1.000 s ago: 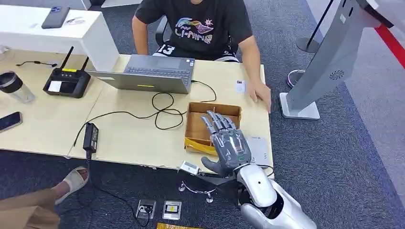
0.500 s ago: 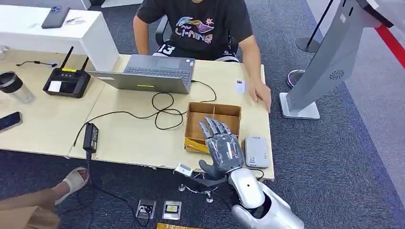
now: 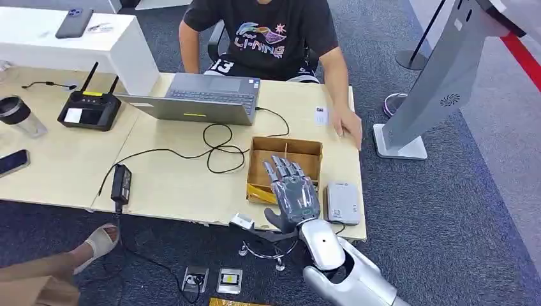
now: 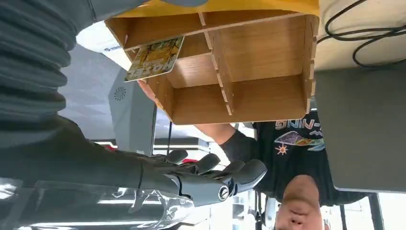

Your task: Pass the card to the sensor for recognition and then transmit it.

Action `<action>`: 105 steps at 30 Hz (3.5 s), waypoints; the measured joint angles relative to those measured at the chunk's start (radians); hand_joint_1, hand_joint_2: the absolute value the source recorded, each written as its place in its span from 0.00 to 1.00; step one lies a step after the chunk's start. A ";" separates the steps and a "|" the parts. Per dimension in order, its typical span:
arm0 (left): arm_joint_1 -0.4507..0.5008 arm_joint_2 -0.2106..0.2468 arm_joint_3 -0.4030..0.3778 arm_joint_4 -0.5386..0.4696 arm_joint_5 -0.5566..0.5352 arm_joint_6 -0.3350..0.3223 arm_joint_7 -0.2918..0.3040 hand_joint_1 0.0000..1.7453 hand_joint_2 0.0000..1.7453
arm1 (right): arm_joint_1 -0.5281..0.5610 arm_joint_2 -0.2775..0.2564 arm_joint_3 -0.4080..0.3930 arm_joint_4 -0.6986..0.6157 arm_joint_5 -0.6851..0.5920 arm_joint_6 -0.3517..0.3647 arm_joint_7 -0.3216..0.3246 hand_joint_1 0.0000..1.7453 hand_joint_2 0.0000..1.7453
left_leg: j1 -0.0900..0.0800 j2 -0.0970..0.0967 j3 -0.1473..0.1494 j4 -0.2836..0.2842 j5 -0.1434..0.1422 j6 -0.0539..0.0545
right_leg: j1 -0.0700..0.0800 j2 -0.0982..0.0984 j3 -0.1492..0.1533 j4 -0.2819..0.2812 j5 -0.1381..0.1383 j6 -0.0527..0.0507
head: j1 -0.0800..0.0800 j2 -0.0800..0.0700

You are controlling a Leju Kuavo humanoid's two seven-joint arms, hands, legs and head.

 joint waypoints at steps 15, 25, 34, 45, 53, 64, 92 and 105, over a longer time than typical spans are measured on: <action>0.001 0.004 0.000 0.000 0.000 0.000 0.007 0.00 1.00 | -0.040 0.015 -0.031 0.117 -0.006 -0.039 0.019 0.25 1.00 | 0.000 0.000 0.000 0.000 0.000 0.000 | 0.000 0.000 0.000 0.000 0.000 0.000 | -0.001 0.000; 0.002 0.004 0.000 0.000 0.000 0.000 -0.009 0.00 1.00 | -0.051 0.013 -0.057 0.166 -0.007 -0.050 0.041 0.29 1.00 | 0.000 0.000 0.000 0.000 0.000 0.000 | 0.000 0.000 0.000 0.000 0.000 0.000 | -0.001 0.000; 0.001 0.004 0.000 0.000 -0.010 0.000 -0.030 0.00 1.00 | -0.047 -0.004 -0.091 0.180 -0.013 -0.050 0.070 0.42 1.00 | 0.000 0.000 0.001 0.000 0.000 0.000 | 0.000 0.001 0.000 0.000 0.000 0.000 | -0.001 0.000; 0.001 0.004 0.000 0.000 -0.010 0.000 -0.045 0.00 1.00 | -0.030 -0.031 -0.117 0.180 -0.007 -0.041 0.089 0.58 1.00 | 0.000 0.000 0.001 0.000 0.000 0.000 | 0.000 0.001 0.000 0.000 0.000 0.000 | -0.001 0.000; -0.001 0.000 0.000 0.000 -0.011 0.000 -0.063 0.00 1.00 | -0.009 -0.054 -0.128 0.170 -0.001 -0.025 0.100 0.80 1.00 | 0.000 0.000 0.001 0.000 0.000 0.000 | 0.000 0.001 0.000 0.000 0.000 0.000 | -0.001 0.000; -0.001 -0.001 0.000 0.000 -0.003 0.000 -0.056 0.00 1.00 | 0.013 -0.061 -0.124 0.143 0.015 0.003 0.092 0.26 1.00 | 0.000 0.000 0.001 0.000 0.000 0.000 | 0.000 0.001 0.000 0.000 0.000 0.000 | -0.001 0.000; -0.001 -0.001 0.000 0.000 0.010 0.000 -0.061 0.00 1.00 | 0.021 -0.061 -0.124 0.065 0.027 0.032 0.091 0.82 1.00 | 0.000 0.000 0.001 0.000 0.000 0.000 | 0.000 0.001 0.000 0.000 0.000 0.000 | -0.001 0.000; -0.001 -0.001 0.000 0.000 0.011 0.000 -0.061 0.00 1.00 | 0.022 -0.060 -0.124 0.062 0.030 0.047 0.088 0.92 1.00 | 0.000 0.000 0.000 0.000 0.000 0.000 | 0.000 0.001 0.000 0.000 0.000 0.000 | -0.001 0.000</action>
